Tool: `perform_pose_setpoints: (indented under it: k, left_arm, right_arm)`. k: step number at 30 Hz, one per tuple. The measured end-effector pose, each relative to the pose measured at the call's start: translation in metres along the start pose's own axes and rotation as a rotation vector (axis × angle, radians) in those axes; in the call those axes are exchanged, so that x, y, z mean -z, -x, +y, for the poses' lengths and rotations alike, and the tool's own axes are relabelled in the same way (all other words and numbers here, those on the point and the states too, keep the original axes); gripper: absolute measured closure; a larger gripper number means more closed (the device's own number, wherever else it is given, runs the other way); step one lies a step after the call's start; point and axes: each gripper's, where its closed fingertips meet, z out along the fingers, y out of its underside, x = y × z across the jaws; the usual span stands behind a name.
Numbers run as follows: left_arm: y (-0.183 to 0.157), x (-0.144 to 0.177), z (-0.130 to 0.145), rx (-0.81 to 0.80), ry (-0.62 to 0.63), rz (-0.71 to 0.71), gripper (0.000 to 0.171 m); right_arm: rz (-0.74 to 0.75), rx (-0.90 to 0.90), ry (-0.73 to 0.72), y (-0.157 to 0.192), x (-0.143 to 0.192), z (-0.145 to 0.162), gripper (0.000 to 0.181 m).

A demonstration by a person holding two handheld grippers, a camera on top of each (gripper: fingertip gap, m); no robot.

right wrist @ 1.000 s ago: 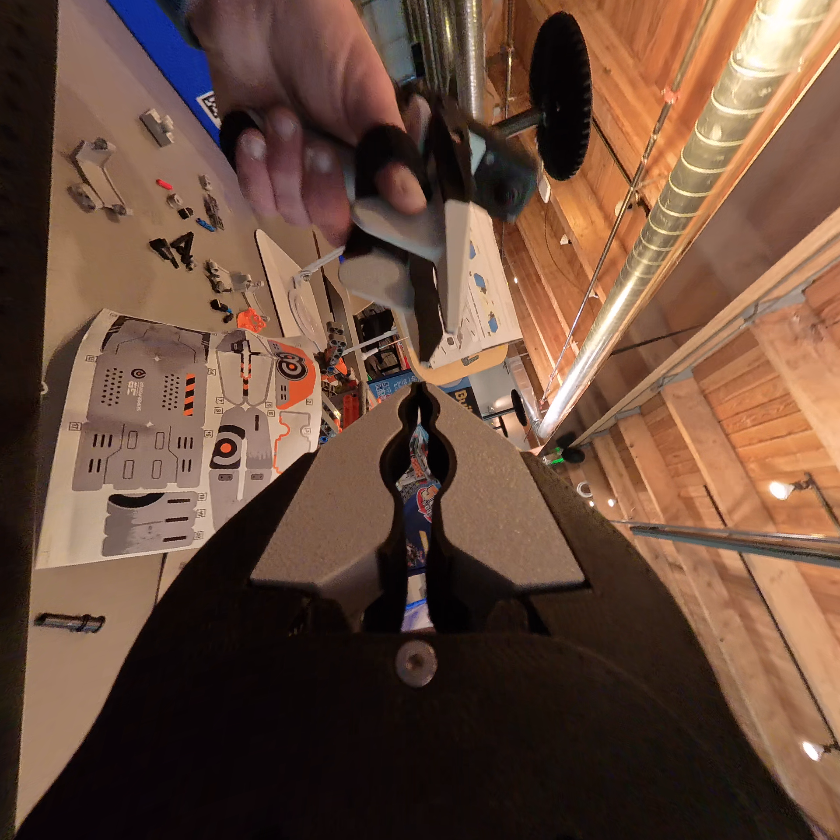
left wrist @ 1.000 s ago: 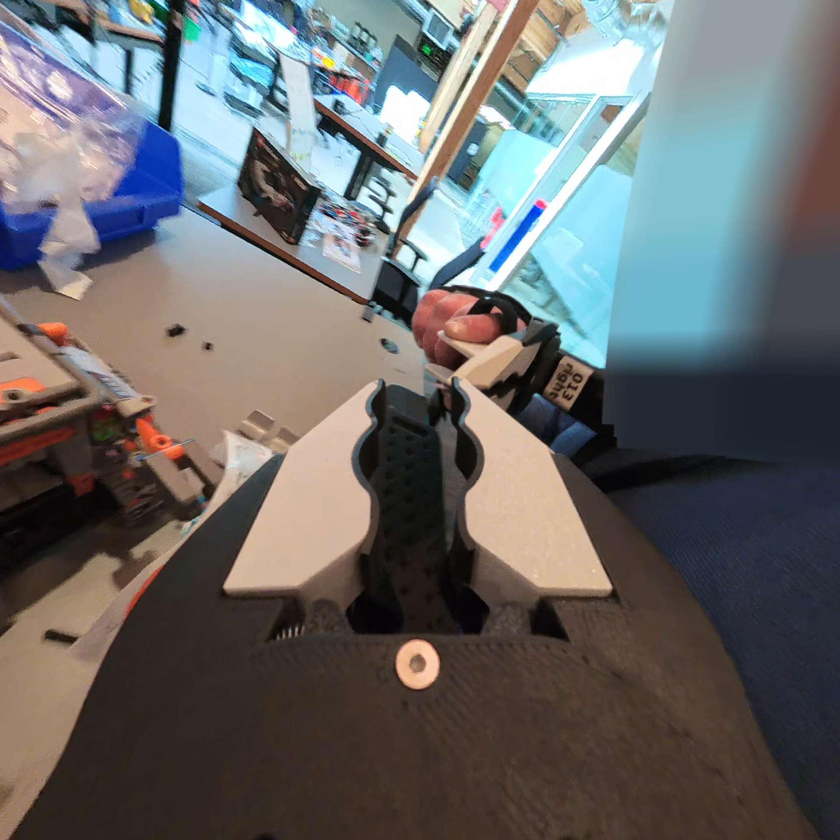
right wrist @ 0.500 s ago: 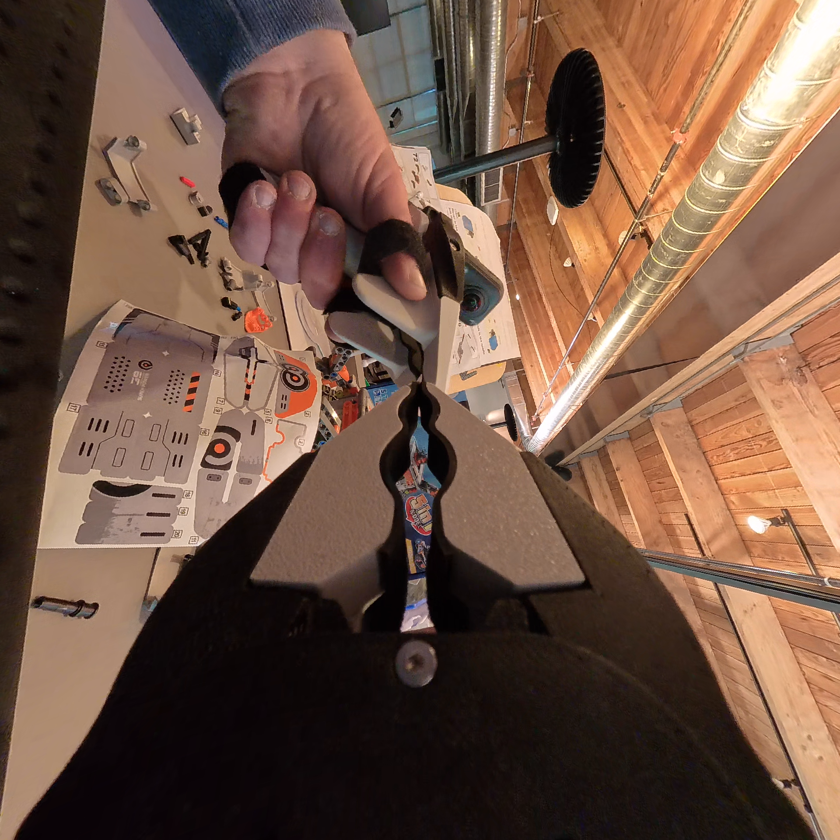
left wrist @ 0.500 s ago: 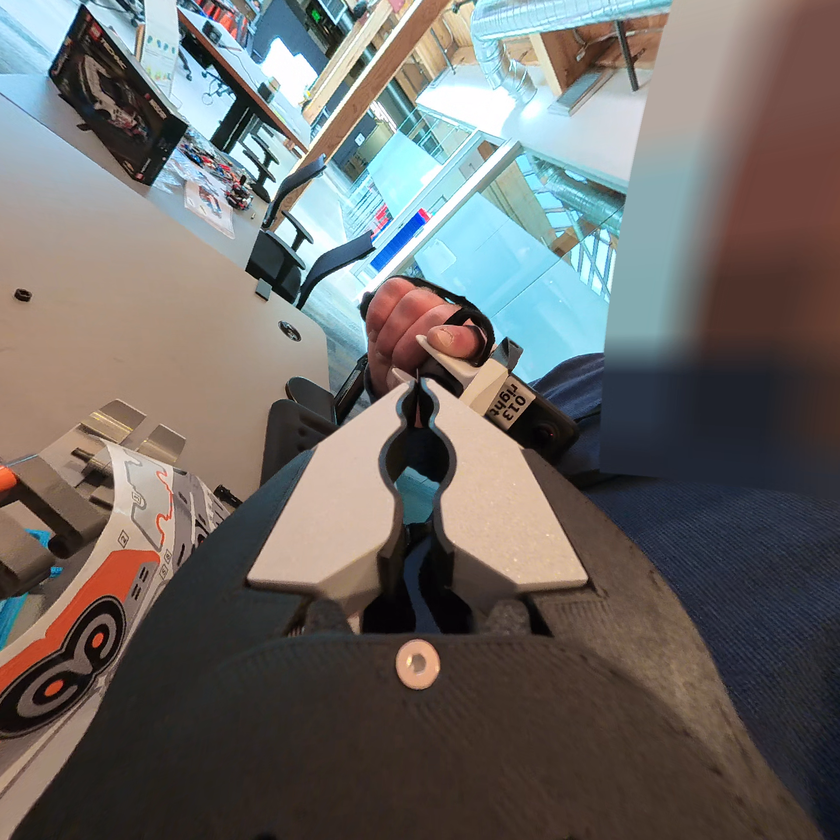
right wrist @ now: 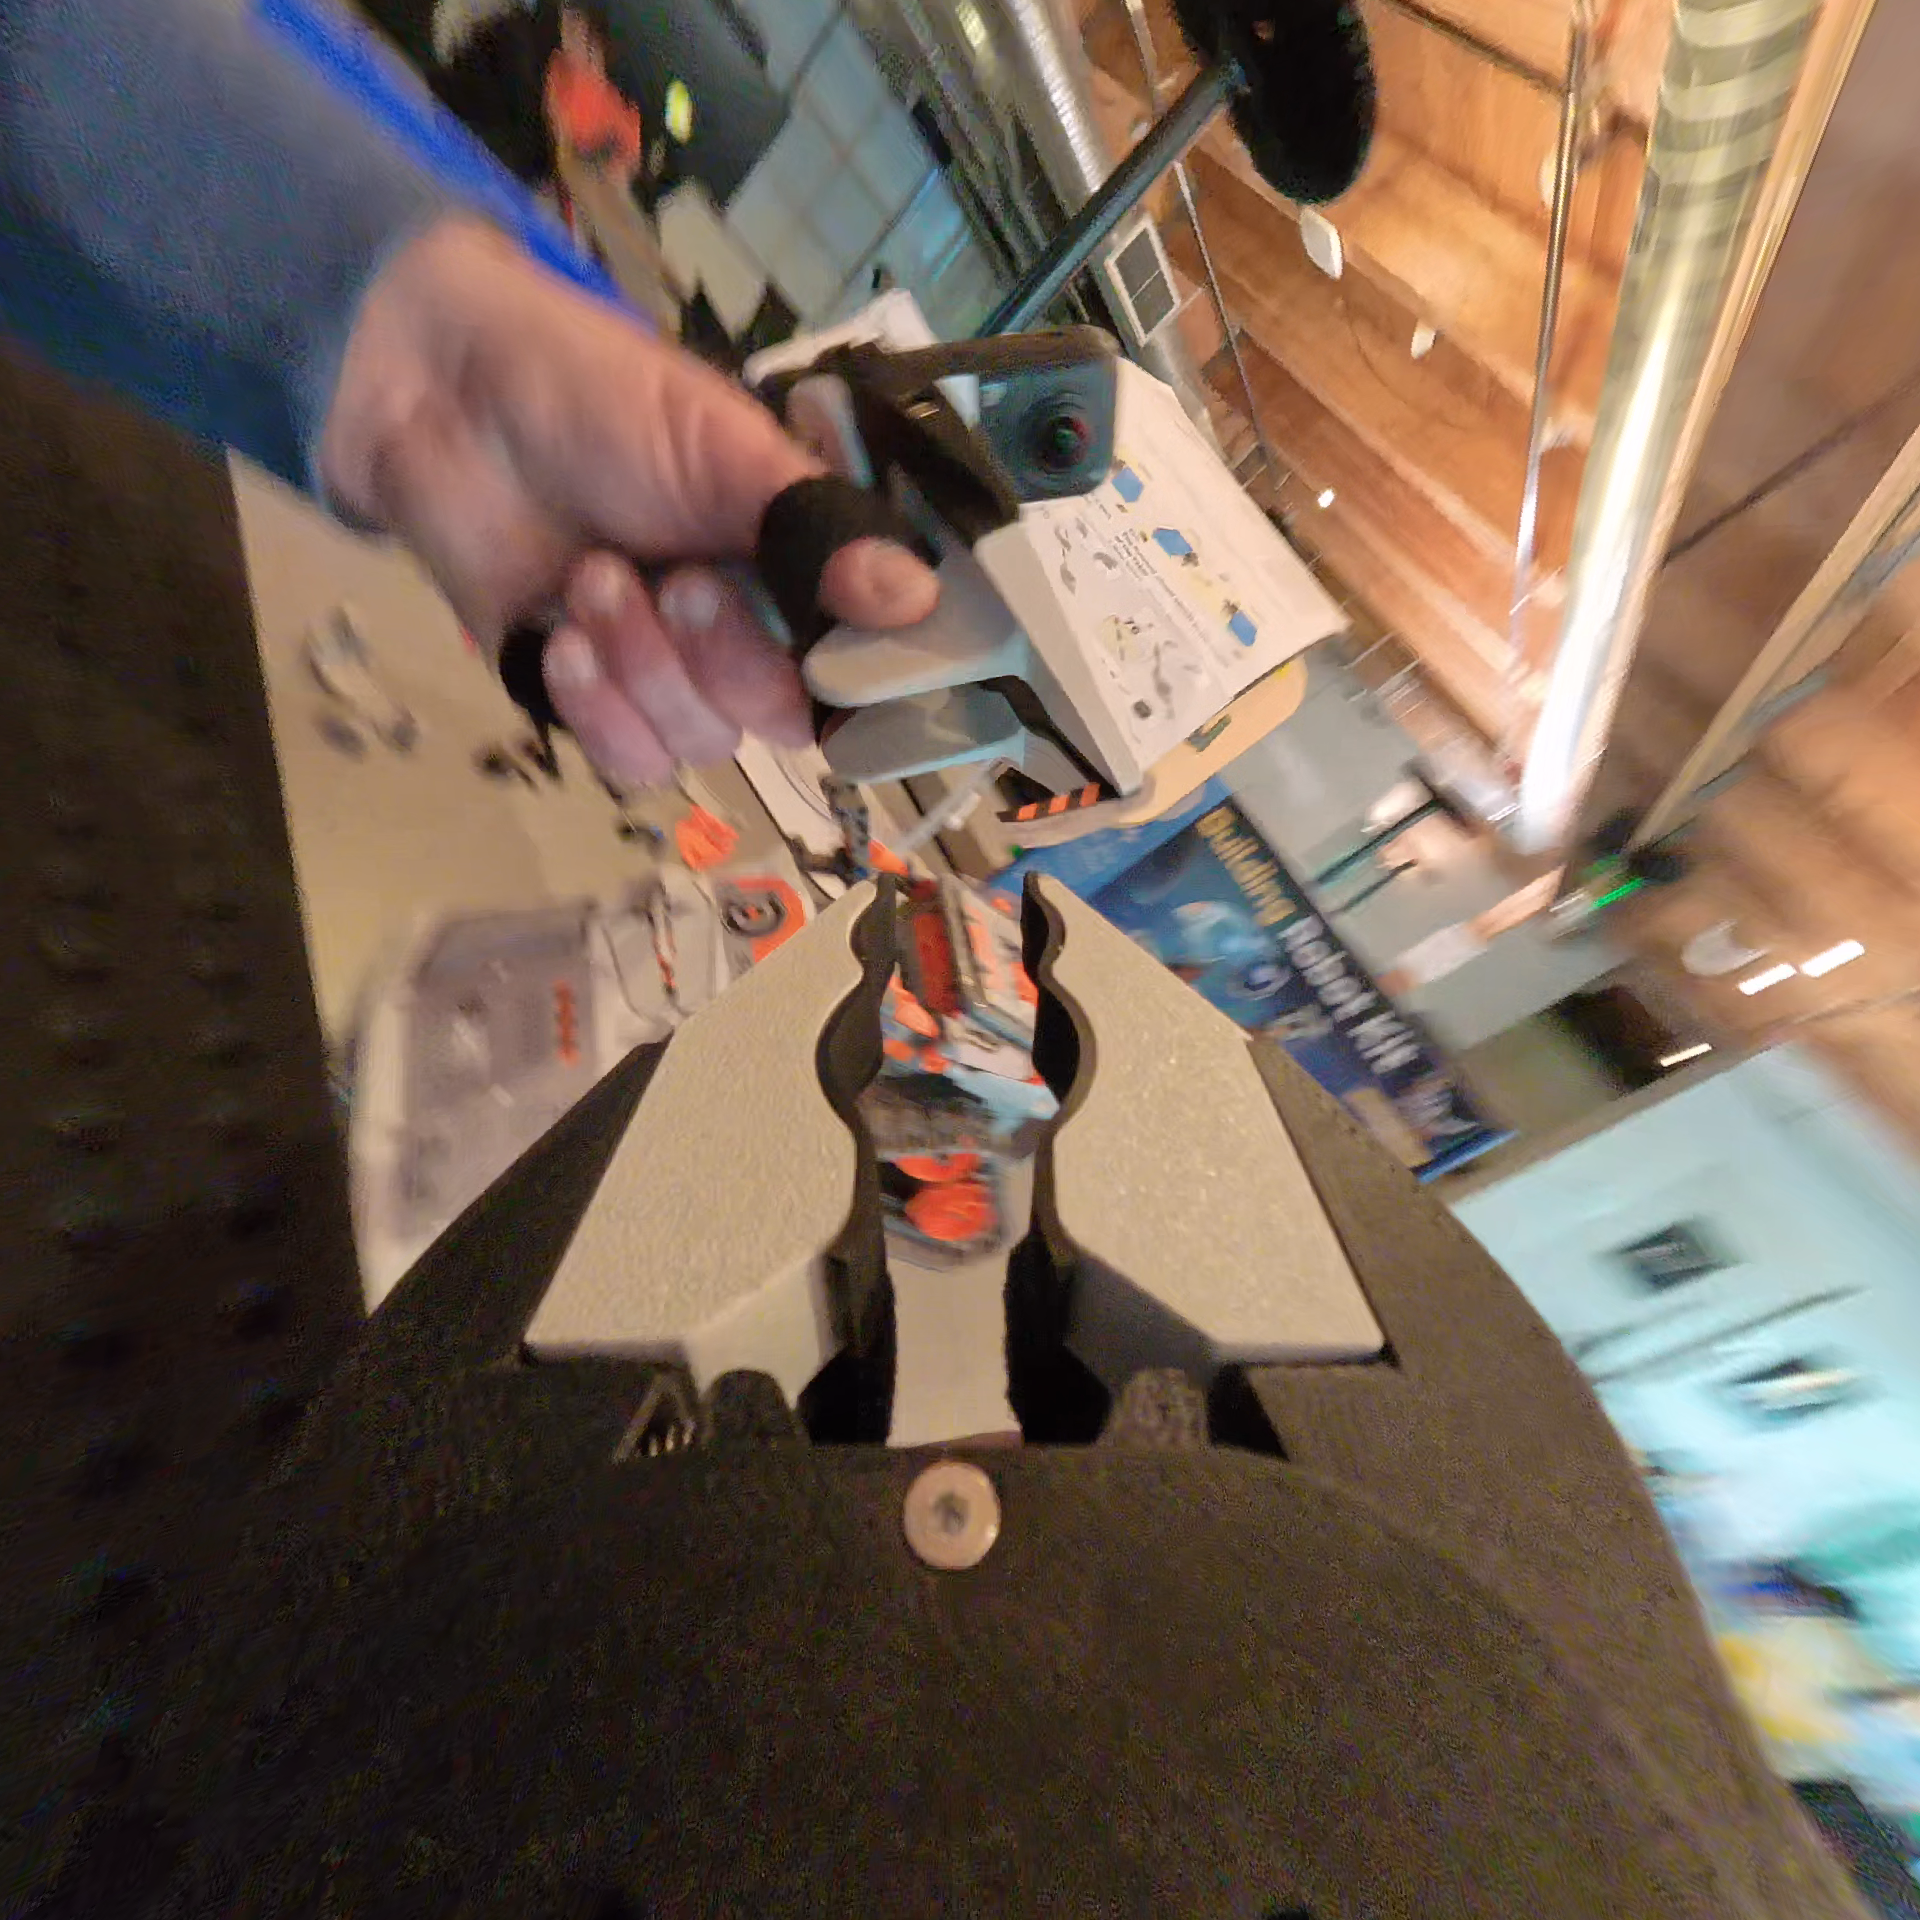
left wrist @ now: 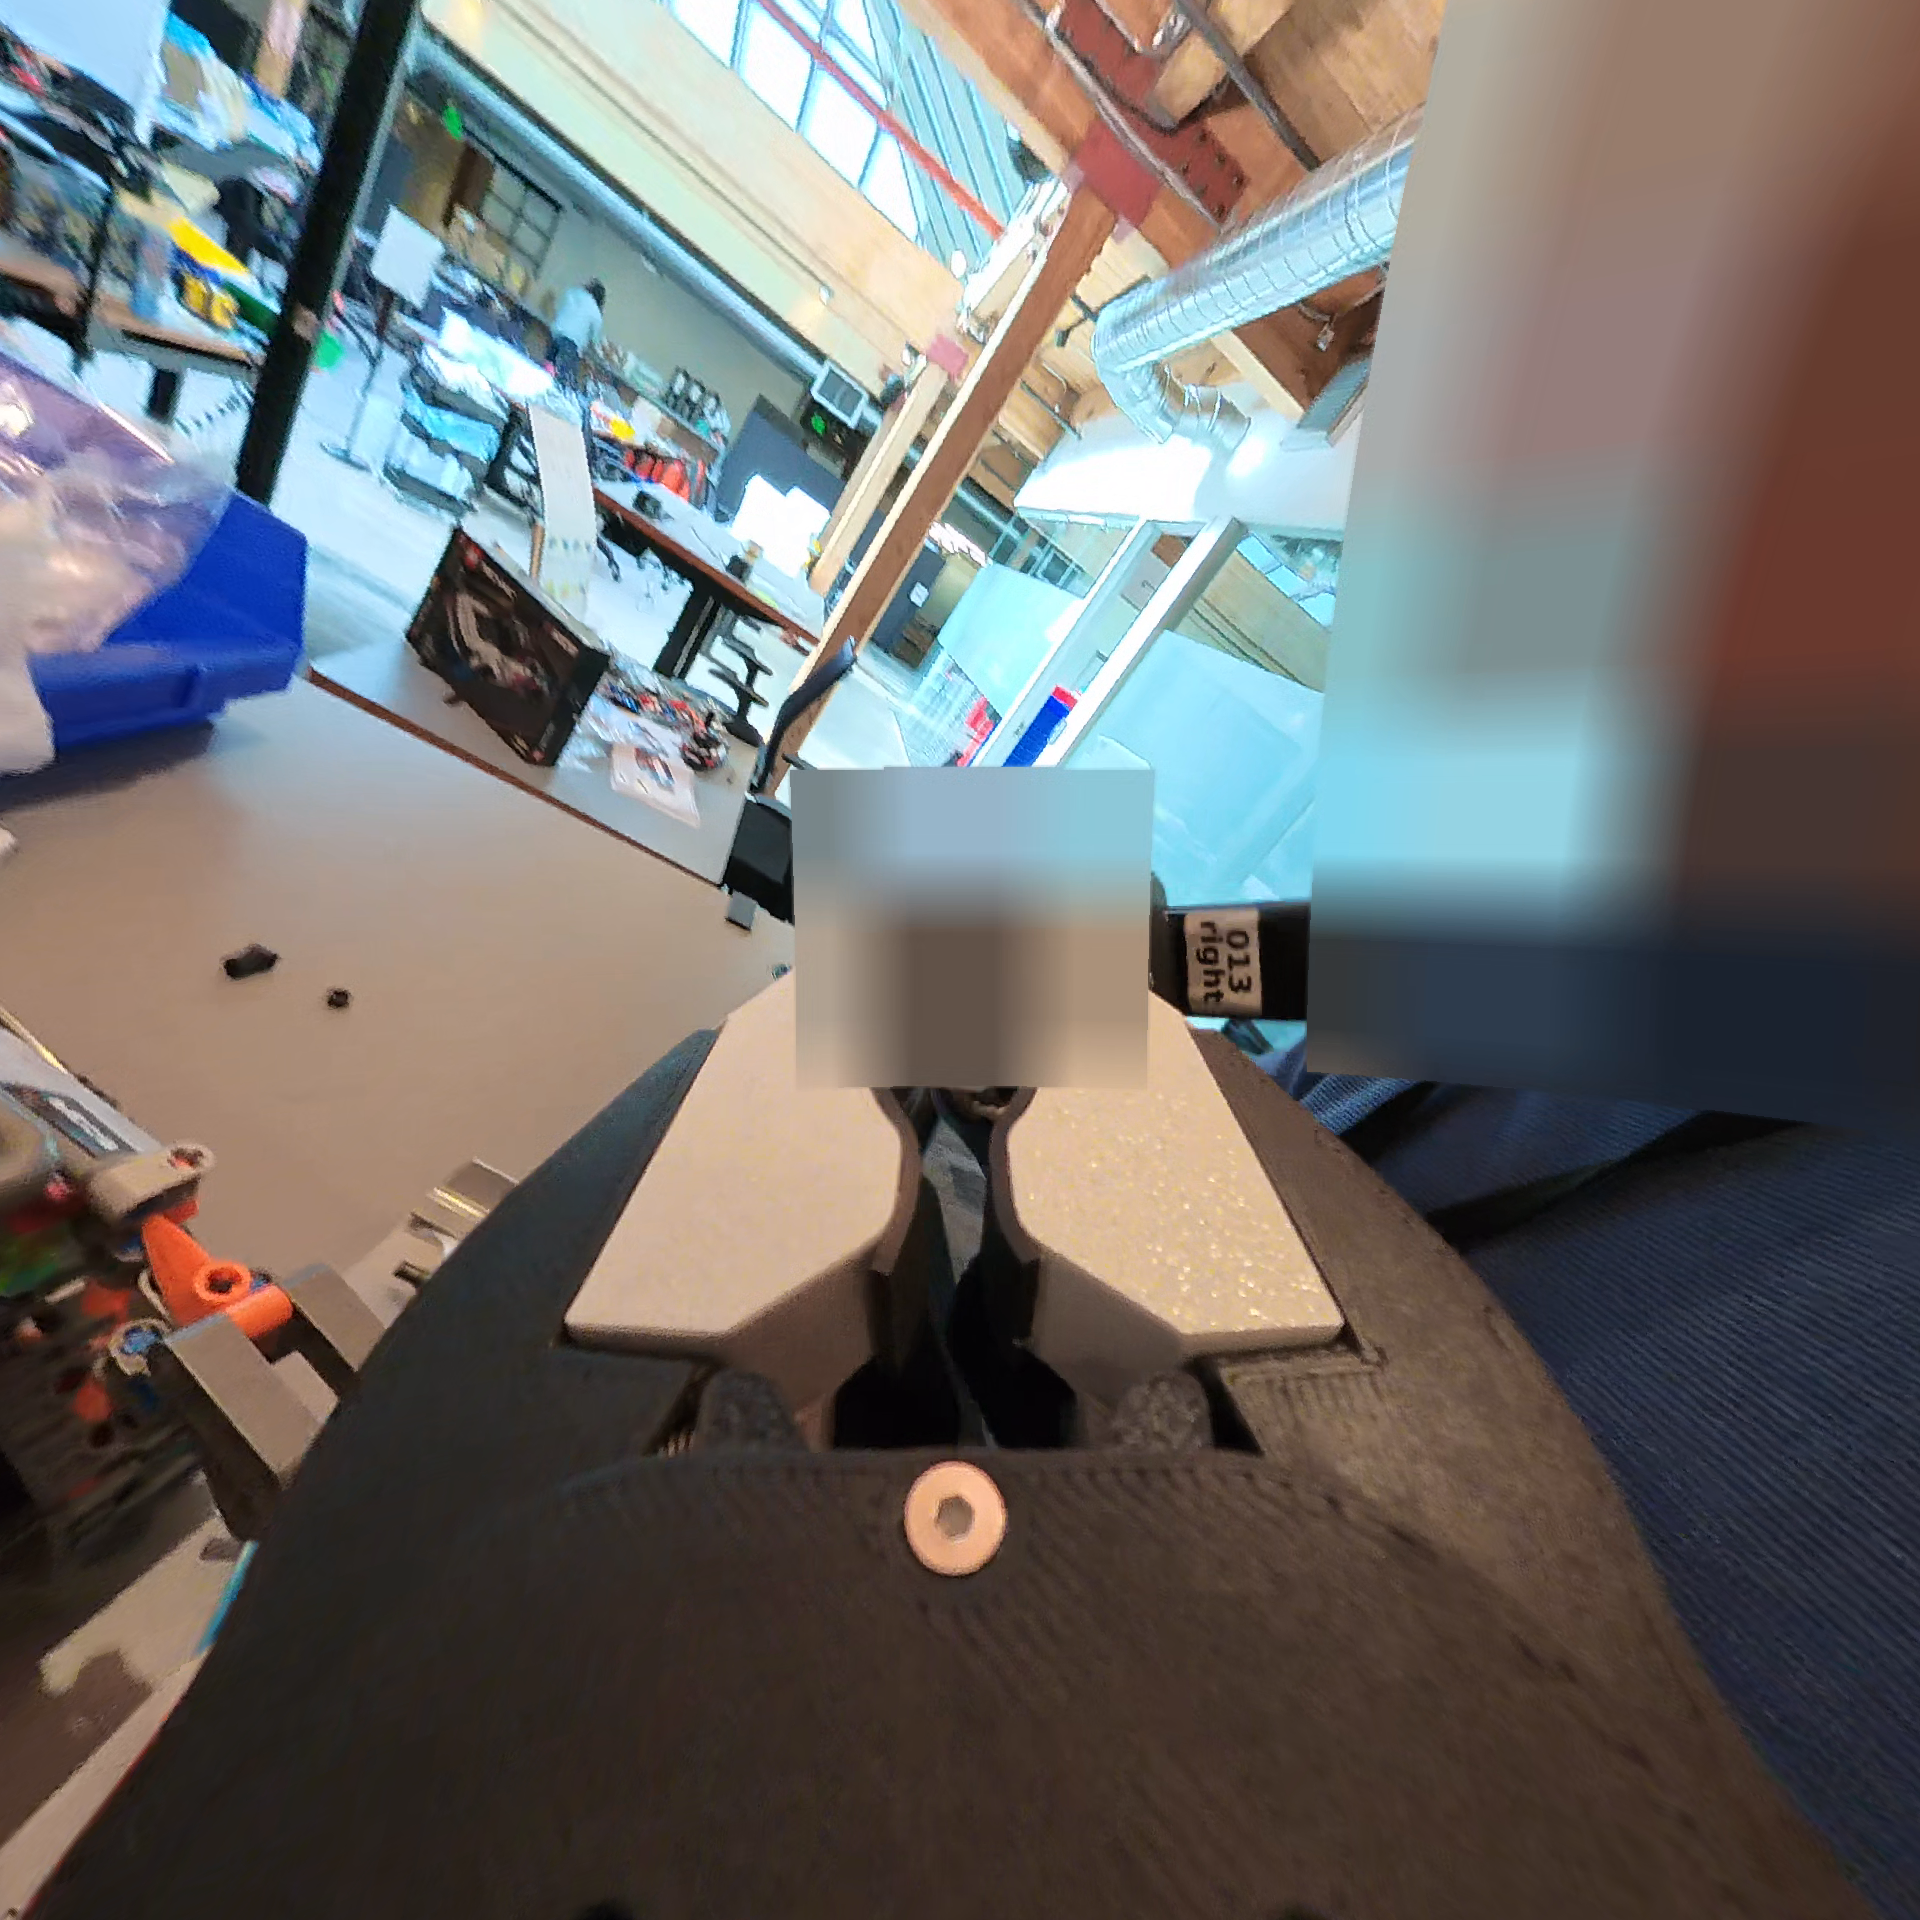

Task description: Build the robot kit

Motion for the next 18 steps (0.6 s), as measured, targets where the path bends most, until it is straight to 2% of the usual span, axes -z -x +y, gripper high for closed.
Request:
perform_pose_setpoints:
  k: [2,4,7,9,14,18]
  left_arm:
    - [0.004,0.000,-0.004,-0.060,-0.023,-0.046,0.171]
    - [0.004,-0.002,-0.007,-0.119,-0.041,-0.076,0.171]
    - [0.001,-0.004,-0.016,-0.172,-0.105,-0.087,0.171]
    - [-0.001,-0.008,-0.017,-0.181,-0.126,-0.076,0.171]
    - [-0.003,-0.015,-0.015,-0.214,-0.151,-0.084,0.171]
    - [-0.003,-0.017,-0.015,-0.216,-0.168,-0.076,0.171]
  right_arm:
    - [-0.035,-0.331,-0.050,-0.009,0.000,0.002,0.154]
    - [-0.052,-0.634,-0.123,-0.020,0.001,0.005,0.156]
    - [-0.082,-0.982,-0.254,-0.028,-0.004,0.006,0.158]
    - [-0.118,-1.150,-0.321,-0.028,-0.009,0.007,0.158]
    - [-0.125,-1.278,-0.446,-0.036,-0.010,0.006,0.166]
    - [-0.161,-1.283,-0.481,-0.037,-0.010,0.002,0.177]
